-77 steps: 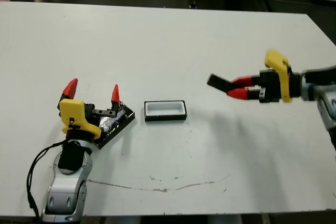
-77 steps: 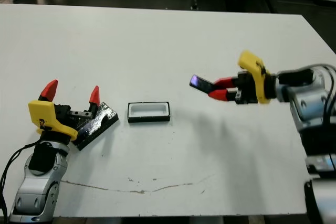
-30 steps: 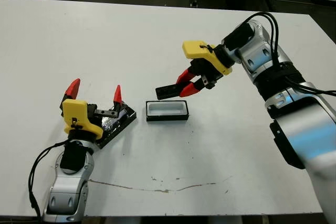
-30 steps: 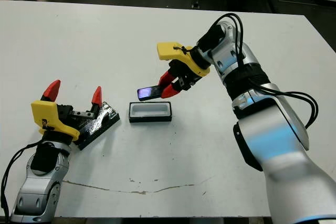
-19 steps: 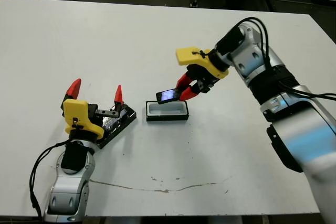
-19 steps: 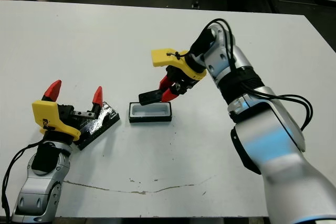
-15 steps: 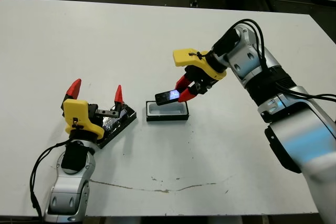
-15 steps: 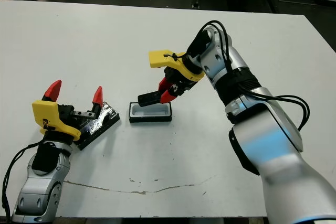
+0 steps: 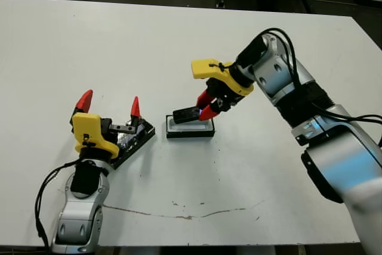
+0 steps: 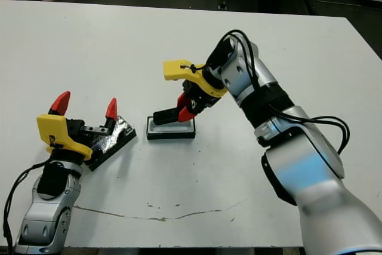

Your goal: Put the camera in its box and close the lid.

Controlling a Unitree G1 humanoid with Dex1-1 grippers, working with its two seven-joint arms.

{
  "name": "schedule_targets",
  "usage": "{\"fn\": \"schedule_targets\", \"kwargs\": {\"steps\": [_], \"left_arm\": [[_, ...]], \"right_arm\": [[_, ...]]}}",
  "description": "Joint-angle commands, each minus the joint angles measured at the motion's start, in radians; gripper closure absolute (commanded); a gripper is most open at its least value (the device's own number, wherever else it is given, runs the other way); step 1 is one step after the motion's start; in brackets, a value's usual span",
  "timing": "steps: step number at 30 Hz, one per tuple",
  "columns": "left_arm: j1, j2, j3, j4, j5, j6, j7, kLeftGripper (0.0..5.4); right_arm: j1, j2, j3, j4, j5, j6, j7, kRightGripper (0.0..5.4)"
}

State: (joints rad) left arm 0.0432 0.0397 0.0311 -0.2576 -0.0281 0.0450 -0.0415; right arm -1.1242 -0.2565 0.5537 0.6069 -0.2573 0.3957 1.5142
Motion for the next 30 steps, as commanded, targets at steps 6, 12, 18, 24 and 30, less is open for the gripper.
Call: {"fn": "schedule_targets", "kwargs": {"steps": [6, 12, 18, 24, 30], "left_arm": [[0.018, -0.002, 0.002, -0.003, 0.001, 0.011, 0.006, 0.0], [0.018, -0.001, 0.0, -0.001, 0.009, 0.005, 0.008, 0.0], [0.018, -0.003, 0.001, 0.004, 0.005, -0.002, 0.007, 0.0], [0.017, -0.002, 0.001, 0.005, 0.009, -0.004, 0.007, 0.0], [0.018, -0.004, 0.0, 0.002, 0.009, -0.001, 0.008, 0.0]], "right_arm": [[0.009, -0.022, 0.019, -0.005, -0.01, -0.003, -0.018, 3.73], [0.012, -0.023, 0.035, -0.013, -0.019, -0.024, -0.028, 3.73], [0.016, -0.015, 0.044, -0.018, -0.021, -0.027, -0.027, 3.73], [0.019, -0.009, 0.054, -0.019, -0.017, -0.024, -0.024, 3.73], [0.02, -0.004, 0.061, -0.025, -0.018, -0.004, -0.027, 3.73]]}}
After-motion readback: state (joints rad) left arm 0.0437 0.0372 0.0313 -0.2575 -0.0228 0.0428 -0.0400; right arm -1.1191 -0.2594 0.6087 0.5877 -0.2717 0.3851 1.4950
